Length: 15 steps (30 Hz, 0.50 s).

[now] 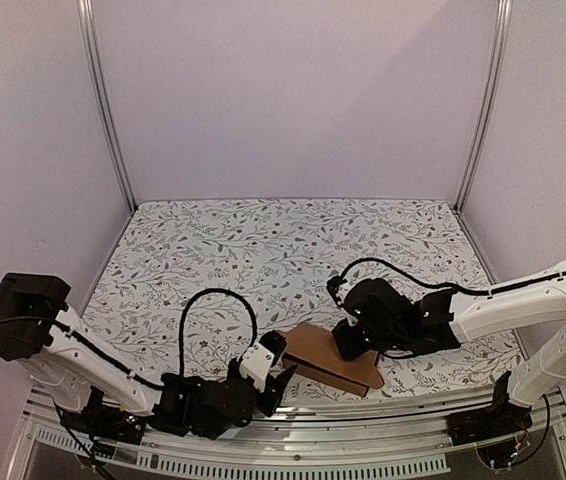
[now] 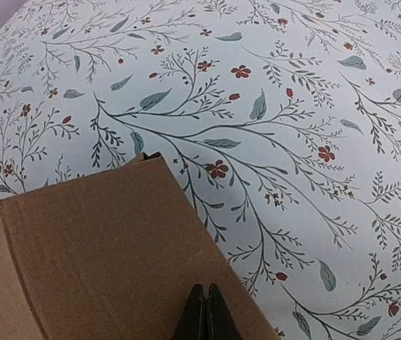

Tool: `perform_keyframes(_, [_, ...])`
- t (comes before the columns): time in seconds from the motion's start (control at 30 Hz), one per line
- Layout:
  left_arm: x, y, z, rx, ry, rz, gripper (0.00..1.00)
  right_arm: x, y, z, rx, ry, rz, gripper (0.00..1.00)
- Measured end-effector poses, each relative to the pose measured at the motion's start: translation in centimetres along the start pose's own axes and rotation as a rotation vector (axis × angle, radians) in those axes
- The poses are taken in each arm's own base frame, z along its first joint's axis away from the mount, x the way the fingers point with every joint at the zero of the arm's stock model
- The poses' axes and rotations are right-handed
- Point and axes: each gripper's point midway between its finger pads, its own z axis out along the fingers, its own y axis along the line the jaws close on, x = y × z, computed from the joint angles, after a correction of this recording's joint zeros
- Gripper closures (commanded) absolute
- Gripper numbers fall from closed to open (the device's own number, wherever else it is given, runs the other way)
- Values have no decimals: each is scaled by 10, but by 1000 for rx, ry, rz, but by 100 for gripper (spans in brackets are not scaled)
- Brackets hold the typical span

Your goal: Fold the paper box

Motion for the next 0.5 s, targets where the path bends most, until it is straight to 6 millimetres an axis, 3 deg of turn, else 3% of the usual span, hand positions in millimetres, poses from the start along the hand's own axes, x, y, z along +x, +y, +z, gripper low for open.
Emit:
perform_keyframes(0.17, [-16, 10, -15, 20, -28, -55, 65, 2, -1, 4, 13, 0, -4, 100])
perform_keyframes(0.5, [-49, 6, -46, 144, -44, -163, 72, 6, 11, 13, 61, -47, -46, 100])
